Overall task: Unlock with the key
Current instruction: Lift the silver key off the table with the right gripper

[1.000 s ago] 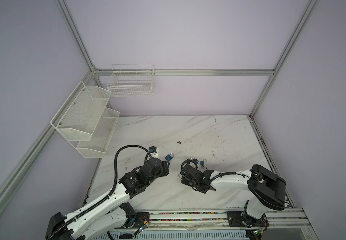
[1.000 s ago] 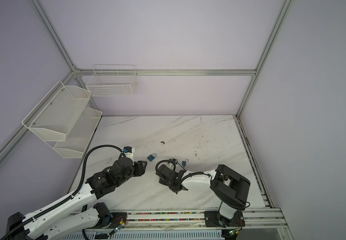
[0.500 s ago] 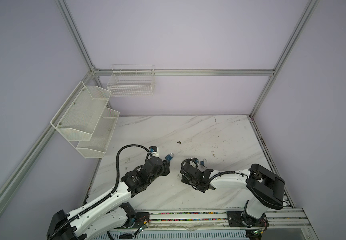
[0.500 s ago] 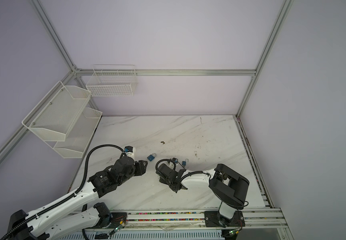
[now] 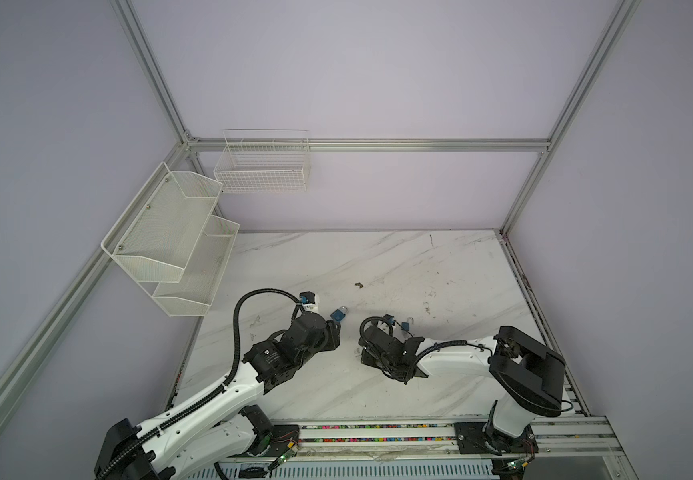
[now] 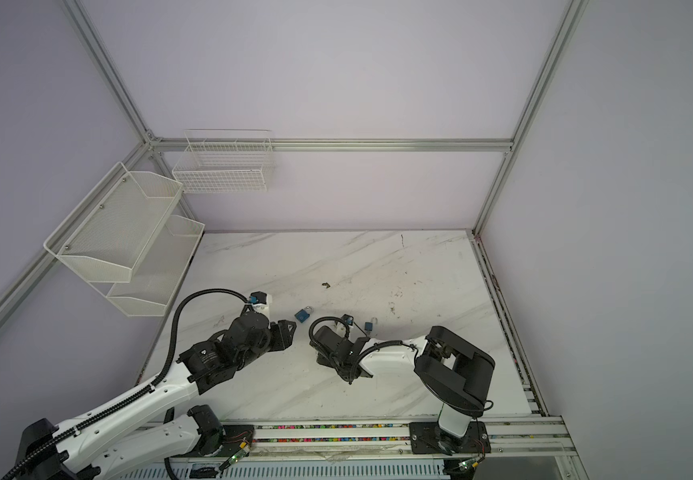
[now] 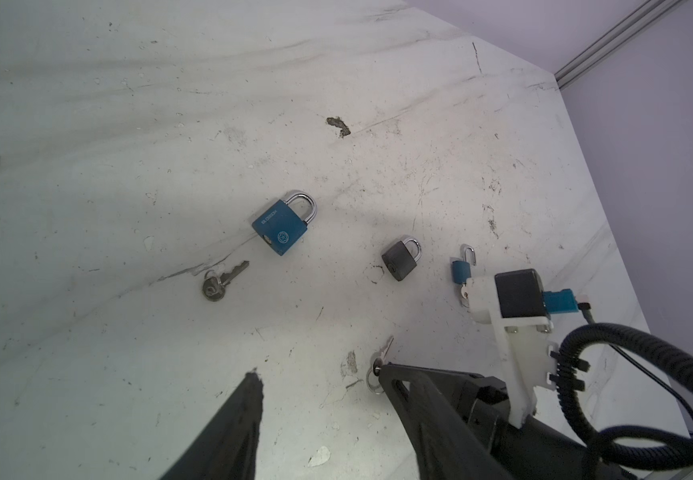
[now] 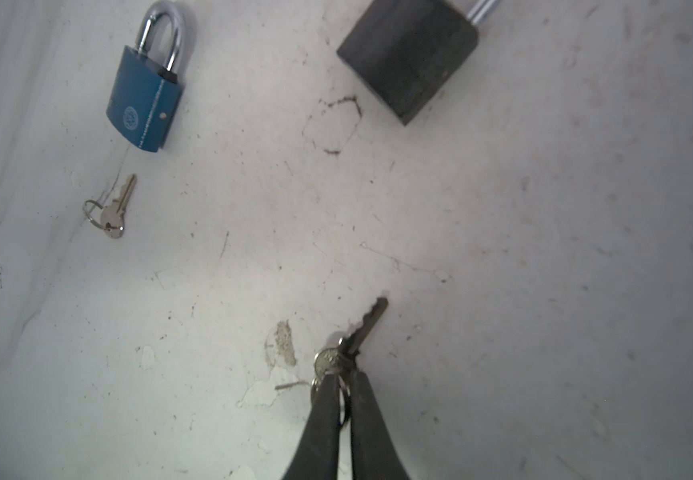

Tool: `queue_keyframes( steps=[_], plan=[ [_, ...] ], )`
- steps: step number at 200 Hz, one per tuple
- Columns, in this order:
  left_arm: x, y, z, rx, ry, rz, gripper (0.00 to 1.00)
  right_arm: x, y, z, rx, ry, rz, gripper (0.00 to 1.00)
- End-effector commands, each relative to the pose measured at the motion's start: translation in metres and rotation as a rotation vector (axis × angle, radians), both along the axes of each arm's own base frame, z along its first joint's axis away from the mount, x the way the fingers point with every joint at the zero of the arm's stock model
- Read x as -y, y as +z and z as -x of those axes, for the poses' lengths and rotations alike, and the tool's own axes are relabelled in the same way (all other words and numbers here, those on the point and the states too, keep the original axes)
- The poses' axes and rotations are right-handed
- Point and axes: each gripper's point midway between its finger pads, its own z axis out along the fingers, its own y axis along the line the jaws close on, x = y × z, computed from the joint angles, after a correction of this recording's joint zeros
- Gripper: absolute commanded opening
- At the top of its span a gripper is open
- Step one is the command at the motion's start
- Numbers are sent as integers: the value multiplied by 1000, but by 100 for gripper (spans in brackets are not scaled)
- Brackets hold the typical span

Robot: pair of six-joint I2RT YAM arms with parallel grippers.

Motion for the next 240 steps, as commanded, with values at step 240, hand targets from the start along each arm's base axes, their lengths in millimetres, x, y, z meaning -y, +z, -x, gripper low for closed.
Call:
queue_keyframes(
  steps=[240],
  plan=[
    [26,26,-13,-14,-18,339,60,66,19,-1,-55,434,364,21]
  ],
)
